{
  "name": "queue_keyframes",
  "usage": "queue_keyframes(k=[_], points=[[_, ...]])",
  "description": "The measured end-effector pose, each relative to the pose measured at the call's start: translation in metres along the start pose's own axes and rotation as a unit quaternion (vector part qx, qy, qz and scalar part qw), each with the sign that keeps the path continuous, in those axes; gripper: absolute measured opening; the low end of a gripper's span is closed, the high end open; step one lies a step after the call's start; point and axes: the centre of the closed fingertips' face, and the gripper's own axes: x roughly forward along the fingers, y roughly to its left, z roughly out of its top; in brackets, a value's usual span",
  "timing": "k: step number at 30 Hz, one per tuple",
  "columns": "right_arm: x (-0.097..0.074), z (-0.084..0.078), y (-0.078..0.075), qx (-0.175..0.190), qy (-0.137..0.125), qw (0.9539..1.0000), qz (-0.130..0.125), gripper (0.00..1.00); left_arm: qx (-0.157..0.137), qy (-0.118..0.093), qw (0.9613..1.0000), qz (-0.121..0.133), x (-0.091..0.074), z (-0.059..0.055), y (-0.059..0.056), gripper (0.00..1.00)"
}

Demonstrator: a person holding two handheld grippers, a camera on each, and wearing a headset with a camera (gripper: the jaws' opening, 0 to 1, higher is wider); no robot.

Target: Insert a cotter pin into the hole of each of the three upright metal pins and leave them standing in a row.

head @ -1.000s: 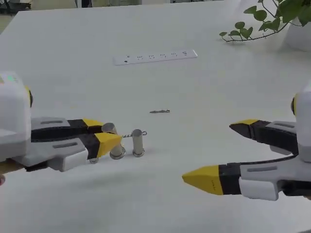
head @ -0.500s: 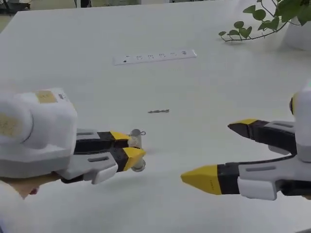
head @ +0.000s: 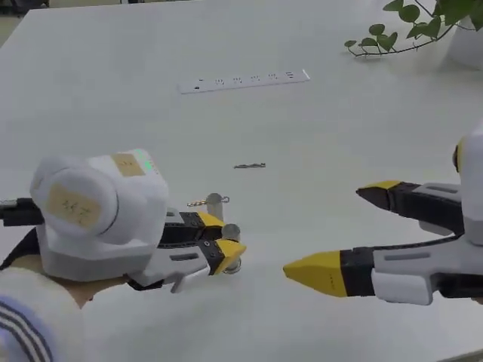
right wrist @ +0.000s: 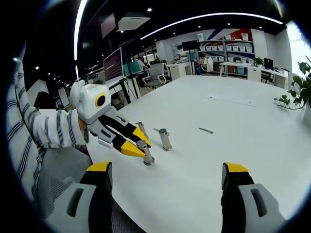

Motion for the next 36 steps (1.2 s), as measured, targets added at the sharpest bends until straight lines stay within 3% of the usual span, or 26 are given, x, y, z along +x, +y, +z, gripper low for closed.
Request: queue_keyframes(k=[36], points=[[0.001,-0.005,0.002,0.000,0.011,0.9999,0.002,0.91,0.007,0.017,0.9998,-0.006,0.009,-0.020,-0.008,0.09]])
